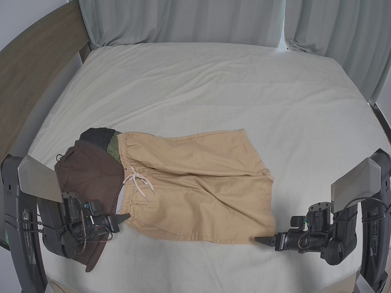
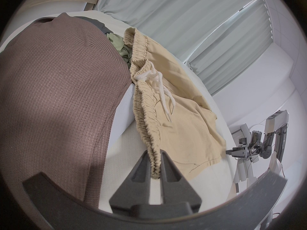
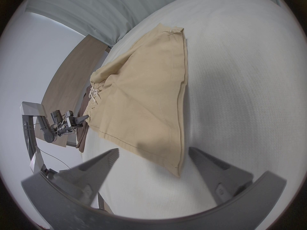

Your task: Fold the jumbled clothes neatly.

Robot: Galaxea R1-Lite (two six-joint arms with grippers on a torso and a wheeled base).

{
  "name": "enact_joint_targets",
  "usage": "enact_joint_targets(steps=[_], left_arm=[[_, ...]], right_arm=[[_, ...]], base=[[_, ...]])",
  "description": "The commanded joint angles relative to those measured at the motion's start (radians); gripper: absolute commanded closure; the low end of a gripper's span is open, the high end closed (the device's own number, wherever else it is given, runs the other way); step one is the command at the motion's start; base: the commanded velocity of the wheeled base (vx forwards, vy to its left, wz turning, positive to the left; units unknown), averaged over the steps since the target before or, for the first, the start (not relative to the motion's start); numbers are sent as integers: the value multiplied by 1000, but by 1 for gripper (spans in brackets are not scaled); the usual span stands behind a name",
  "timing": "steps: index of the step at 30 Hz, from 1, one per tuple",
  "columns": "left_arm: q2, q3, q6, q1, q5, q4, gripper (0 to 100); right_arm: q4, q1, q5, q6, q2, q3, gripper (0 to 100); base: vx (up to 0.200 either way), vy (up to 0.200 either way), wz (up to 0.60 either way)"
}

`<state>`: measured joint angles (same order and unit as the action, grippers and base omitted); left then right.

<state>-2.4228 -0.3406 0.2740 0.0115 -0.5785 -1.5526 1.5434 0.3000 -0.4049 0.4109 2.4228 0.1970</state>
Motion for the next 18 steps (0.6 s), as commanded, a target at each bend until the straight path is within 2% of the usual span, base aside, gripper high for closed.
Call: enact_joint_targets(steps=[1,18], left_arm=[[1,-1,1,-1,0,-1,100],[1,-8,2,-4,-1,-3,100]], right_arm=[[1,-1,0,0,9,5,100],[0,-9,0,0,19,-7,100]], base=[[0,0,0],[0,0,0]])
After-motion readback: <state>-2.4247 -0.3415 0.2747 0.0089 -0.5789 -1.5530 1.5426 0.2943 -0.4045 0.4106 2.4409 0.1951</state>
